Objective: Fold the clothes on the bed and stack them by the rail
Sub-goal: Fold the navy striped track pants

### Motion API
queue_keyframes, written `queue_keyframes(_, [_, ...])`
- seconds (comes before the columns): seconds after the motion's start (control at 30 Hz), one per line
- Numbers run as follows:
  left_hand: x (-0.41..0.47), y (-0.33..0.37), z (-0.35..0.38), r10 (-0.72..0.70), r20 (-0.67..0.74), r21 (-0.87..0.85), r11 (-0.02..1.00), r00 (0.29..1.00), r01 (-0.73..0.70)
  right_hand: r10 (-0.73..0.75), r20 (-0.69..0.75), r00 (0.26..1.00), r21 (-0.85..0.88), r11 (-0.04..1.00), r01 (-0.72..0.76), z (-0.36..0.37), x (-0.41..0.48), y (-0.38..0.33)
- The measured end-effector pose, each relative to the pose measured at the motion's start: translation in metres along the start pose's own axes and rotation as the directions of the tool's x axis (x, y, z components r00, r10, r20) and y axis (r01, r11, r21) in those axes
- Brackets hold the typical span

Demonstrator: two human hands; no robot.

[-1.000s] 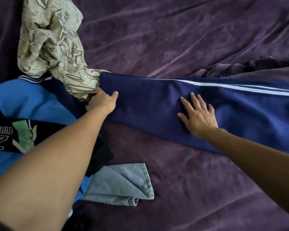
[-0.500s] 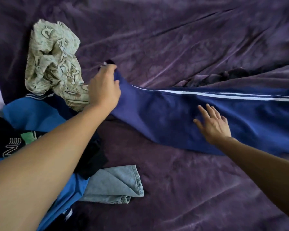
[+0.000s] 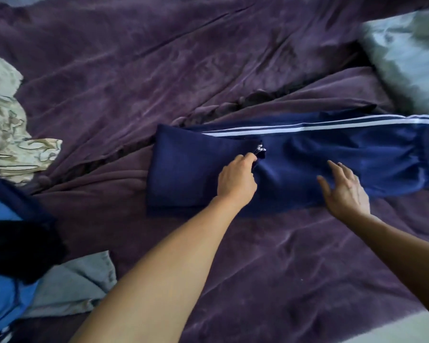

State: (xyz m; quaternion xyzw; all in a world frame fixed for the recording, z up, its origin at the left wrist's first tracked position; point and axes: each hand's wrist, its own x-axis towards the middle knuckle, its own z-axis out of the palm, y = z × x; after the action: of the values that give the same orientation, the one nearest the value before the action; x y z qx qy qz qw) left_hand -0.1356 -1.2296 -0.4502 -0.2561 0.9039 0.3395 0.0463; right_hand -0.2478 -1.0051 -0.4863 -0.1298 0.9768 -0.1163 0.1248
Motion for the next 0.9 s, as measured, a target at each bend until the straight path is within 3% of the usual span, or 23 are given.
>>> queue_keyframes(0.2, [0.016, 0.054, 0.04, -0.03, -0.01, -0.107, 0.994, 0.999, 0.029, -0.081, 0.089, 0.993, 0.03, 0.996, 0.079, -0.003, 0.014, 0.028])
queue_keyframes(0.3, [0.026, 0.071, 0.048, -0.04, 0.243, -0.211, 0.973, 0.969, 0.093, -0.117, 0.155, 0.981, -0.005, 0.993, 0.119, -0.007, 0.024, 0.037])
queue_keyframes(0.37, [0.027, 0.066, 0.048, -0.097, 0.299, -0.234, 0.957, 0.949, 0.171, -0.154, 0.185, 0.971, -0.045, 0.985, 0.165, -0.009, 0.032, 0.039])
queue_keyframes(0.47, [0.024, 0.029, 0.03, -0.215, -0.007, -0.065, 0.975, 0.977, 0.214, -0.283, 0.123, 0.951, -0.048, 0.956, 0.291, -0.009, 0.039, 0.021])
queue_keyframes(0.57, [0.022, -0.027, -0.004, -0.364, -0.273, 0.146, 0.899, 0.891, 0.412, -0.481, 0.073, 0.874, -0.047, 0.873, 0.485, 0.005, 0.038, -0.014])
queue_keyframes(0.63, [0.019, -0.065, -0.022, -0.502, -0.311, 0.207, 0.793, 0.807, 0.572, -0.546, 0.153, 0.824, -0.072, 0.825, 0.561, 0.026, 0.035, -0.035])
queue_keyframes(0.73, [0.014, -0.107, -0.032, -0.688, -0.285, 0.144, 0.657, 0.667, 0.74, -0.484, 0.354, 0.8, -0.181, 0.804, 0.566, 0.067, 0.03, -0.044])
queue_keyframes(0.77, [0.012, -0.117, -0.031, -0.711, -0.282, 0.11, 0.643, 0.644, 0.758, -0.463, 0.379, 0.802, -0.223, 0.795, 0.564, 0.078, 0.031, -0.044])
queue_keyframes(0.9, [0.01, -0.136, -0.026, -0.68, -0.315, -0.016, 0.701, 0.662, 0.713, -0.424, 0.405, 0.81, -0.298, 0.776, 0.556, 0.094, 0.035, -0.05])
